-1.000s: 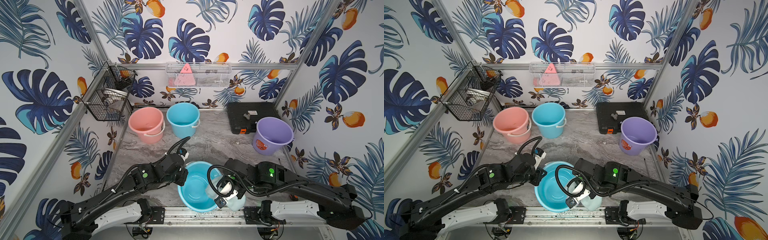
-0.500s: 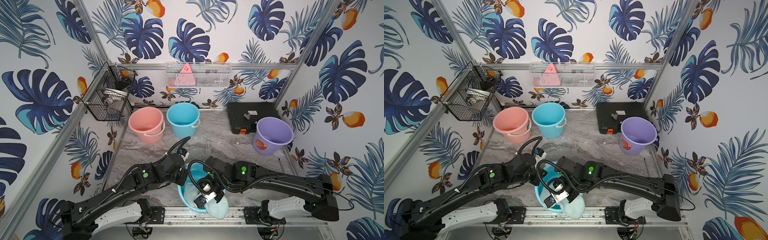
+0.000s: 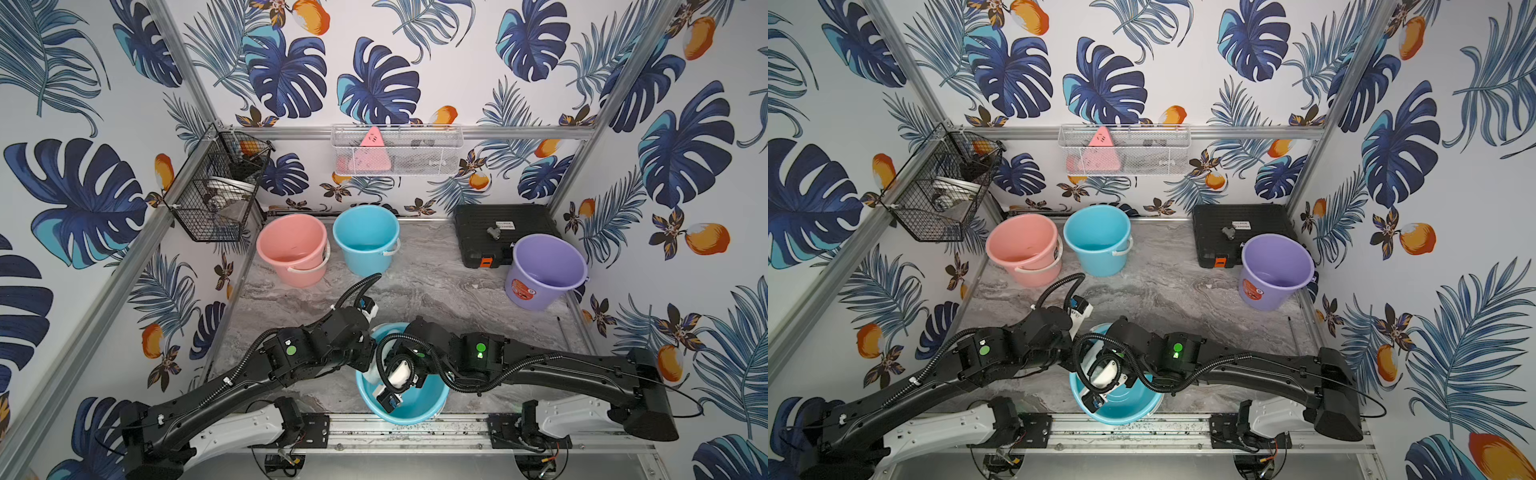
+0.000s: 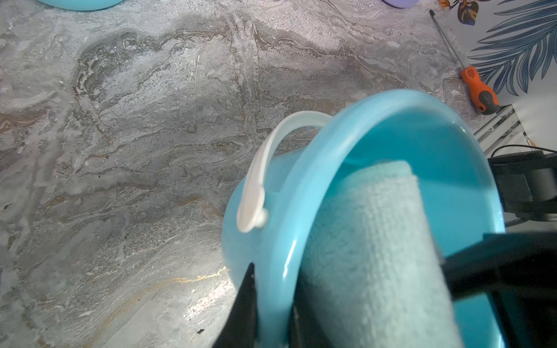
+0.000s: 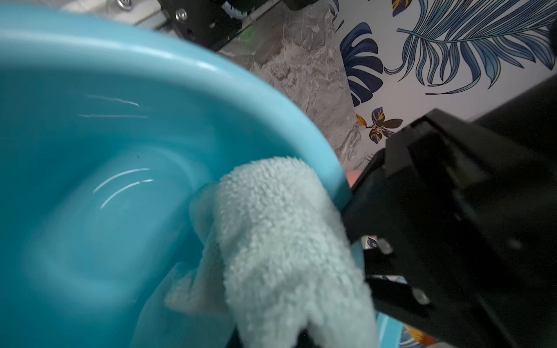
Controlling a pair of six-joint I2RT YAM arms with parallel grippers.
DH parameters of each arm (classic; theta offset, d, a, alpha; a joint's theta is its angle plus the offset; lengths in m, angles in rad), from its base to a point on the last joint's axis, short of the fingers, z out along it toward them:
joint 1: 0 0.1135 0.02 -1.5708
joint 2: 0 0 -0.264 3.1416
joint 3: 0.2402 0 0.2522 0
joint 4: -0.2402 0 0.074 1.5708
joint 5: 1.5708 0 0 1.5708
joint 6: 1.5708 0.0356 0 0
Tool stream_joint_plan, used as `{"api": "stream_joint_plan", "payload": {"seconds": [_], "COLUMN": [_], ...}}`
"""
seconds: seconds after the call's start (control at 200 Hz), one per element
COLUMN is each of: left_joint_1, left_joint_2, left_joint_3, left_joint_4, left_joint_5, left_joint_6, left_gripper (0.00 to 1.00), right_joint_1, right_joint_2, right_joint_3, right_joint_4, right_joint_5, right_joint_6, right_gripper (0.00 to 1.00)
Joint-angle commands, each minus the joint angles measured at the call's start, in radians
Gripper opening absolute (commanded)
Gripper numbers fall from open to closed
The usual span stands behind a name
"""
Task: Wipe the inside of the bucket with a cloth
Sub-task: Wipe the dirt from the inside of the bucket.
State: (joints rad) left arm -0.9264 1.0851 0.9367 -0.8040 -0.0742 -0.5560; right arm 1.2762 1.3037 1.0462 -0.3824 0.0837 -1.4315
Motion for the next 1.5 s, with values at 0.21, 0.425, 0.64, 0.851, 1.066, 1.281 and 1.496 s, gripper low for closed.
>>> {"api": "stream_joint_plan", "payload": {"seconds": [0.21, 0.425, 0.64, 0.851, 1.066, 1.281, 1.496], "left_joint_1": [-0.005, -0.005, -0.005, -0.006, -0.006, -0.009, -0.009], "left_joint_2": [0.0, -0.001, 0.005, 0.015, 0.028, 0.036, 0.031], "left_joint_3": [0.004, 0.008, 0.011, 0.014, 0.022, 0.024, 0.019], "left_joint_4": [0.047, 0.04, 0.042, 0.055, 0.065, 0.08, 0.088], "left_joint_5": [0.007, -0.002, -0.006, -0.003, 0.004, 0.011, -0.01], "left_joint_6": [-0.013, -0.013, -0.013, -0.016, -0.019, -0.025, -0.041], "left_gripper": [0.0, 0.0, 0.0, 0.0, 0.0, 0.0, 0.0], "right_joint_1": [-0.067, -0.074, -0.073, -0.074, -0.07, -0.035, -0.001], "right_joint_2": [-0.022, -0.093, -0.161, -0.163, -0.116, -0.049, -0.036], "right_joint_3": [-0.056, -0.05, 0.046, 0.126, 0.113, 0.026, -0.026], "right_joint_4": [0.139, -0.11, -0.559, -0.807, -0.737, -0.313, 0.081], "right_joint_5": [0.201, 0.298, 0.213, -0.066, -0.393, -0.51, -0.192], "right_joint_6": [-0.243, -0.192, 0.007, 0.189, 0.319, 0.488, 0.645], "right_gripper": [0.0, 0.0, 0.0, 0.0, 0.0, 0.0, 0.0]}}
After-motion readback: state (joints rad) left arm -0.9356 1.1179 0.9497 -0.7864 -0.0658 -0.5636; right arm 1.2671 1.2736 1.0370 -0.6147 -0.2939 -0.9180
